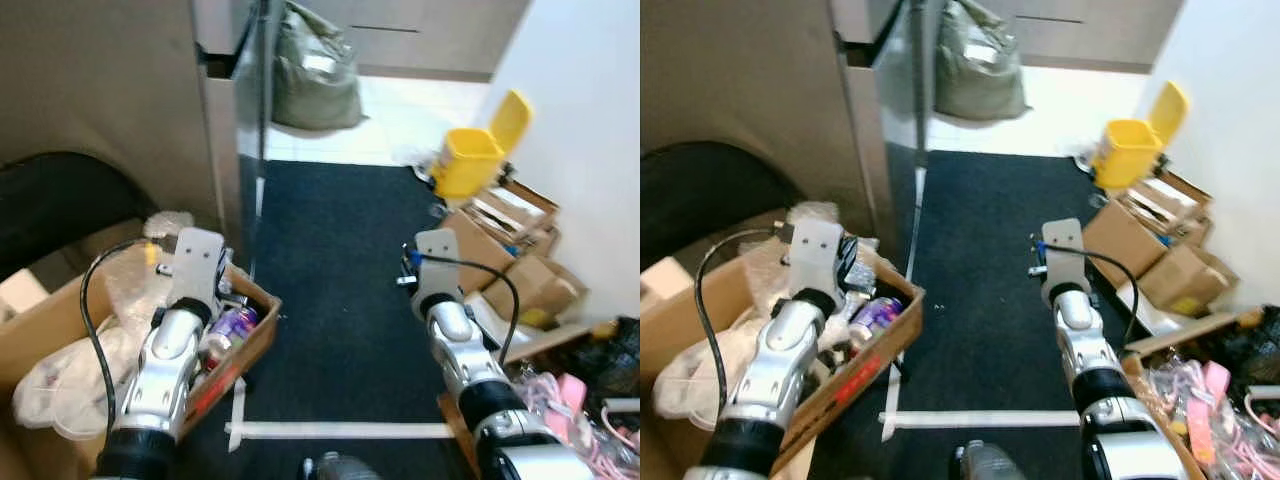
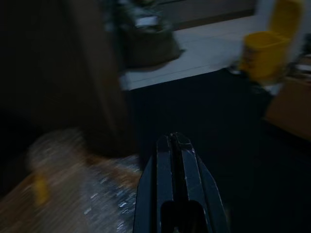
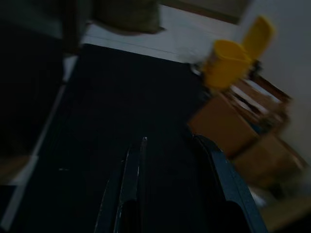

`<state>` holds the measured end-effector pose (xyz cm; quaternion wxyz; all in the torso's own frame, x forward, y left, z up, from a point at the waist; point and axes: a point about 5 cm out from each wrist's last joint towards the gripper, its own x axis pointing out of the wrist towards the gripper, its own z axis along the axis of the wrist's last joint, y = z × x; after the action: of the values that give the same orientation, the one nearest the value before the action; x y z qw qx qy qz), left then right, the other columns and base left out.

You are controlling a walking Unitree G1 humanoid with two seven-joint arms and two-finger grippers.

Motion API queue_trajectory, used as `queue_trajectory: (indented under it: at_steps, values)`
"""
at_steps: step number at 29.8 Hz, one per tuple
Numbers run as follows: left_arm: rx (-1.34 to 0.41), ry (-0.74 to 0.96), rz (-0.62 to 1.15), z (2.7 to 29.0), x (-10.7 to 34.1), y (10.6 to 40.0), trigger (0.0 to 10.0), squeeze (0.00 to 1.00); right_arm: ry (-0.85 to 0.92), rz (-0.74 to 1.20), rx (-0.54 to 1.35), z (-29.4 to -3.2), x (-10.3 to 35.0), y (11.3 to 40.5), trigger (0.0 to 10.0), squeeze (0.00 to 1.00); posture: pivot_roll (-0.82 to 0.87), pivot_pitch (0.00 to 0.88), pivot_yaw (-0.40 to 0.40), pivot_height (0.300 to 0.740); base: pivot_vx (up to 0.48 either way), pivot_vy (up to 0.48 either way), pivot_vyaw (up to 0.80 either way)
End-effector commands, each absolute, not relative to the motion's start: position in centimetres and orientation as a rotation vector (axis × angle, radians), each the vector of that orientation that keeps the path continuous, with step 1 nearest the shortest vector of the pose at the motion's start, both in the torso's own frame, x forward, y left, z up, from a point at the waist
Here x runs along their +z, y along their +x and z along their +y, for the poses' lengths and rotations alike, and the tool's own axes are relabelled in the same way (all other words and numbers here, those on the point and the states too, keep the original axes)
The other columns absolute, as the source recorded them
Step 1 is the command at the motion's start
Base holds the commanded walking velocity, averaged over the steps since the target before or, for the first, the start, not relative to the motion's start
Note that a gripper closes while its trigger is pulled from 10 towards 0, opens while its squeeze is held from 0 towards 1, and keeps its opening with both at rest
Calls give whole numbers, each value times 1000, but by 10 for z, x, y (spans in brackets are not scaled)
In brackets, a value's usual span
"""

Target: Picking trash to rubbish bin

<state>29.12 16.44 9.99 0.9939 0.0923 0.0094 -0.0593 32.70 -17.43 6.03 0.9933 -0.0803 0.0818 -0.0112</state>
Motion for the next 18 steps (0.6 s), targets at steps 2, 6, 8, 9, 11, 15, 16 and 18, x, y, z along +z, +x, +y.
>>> queue_trajectory:
  at_steps: [2, 6, 8, 9, 11, 15, 16, 18]
  values:
    - [-126, 196, 30, 164, 97, 290, 10000, 0, -154, 207, -38, -175, 52, 323, 10000, 0, 61, 19, -70, 740, 0, 0, -800]
    - [-137, 200, 40, 164, 95, 293, 10000, 0, -141, 224, -54, -174, 50, 322, 10000, 0, 50, 21, -47, 740, 0, 0, -800]
    - [-149, 205, 42, 163, 96, 295, 10000, 0, -137, 229, -60, -175, 49, 321, 10000, 0, 50, 22, -32, 740, 0, 0, -800]
    - [-149, 205, 42, 163, 96, 295, 10000, 0, -137, 229, -60, -175, 49, 321, 10000, 0, 50, 22, -32, 740, 0, 0, -800]
    - [-169, 211, 41, 161, 98, 298, 10000, 0, -129, 247, -78, -178, 45, 318, 10000, 0, 55, 26, -13, 740, 0, 0, -800]
    - [-177, 220, 42, 161, 99, 299, 10000, 0, -120, 262, -90, -178, 41, 314, 10000, 0, 61, 33, -7, 740, 0, 0, -800]
    - [-177, 222, 43, 162, 100, 299, 10000, 0, -118, 267, -91, -178, 39, 313, 10000, 0, 62, 34, -7, 740, 0, 0, -800]
    - [-175, 229, 45, 164, 100, 299, 10000, 0, -115, 274, -90, -176, 37, 311, 10000, 0, 64, 39, -8, 740, 0, 0, -800]
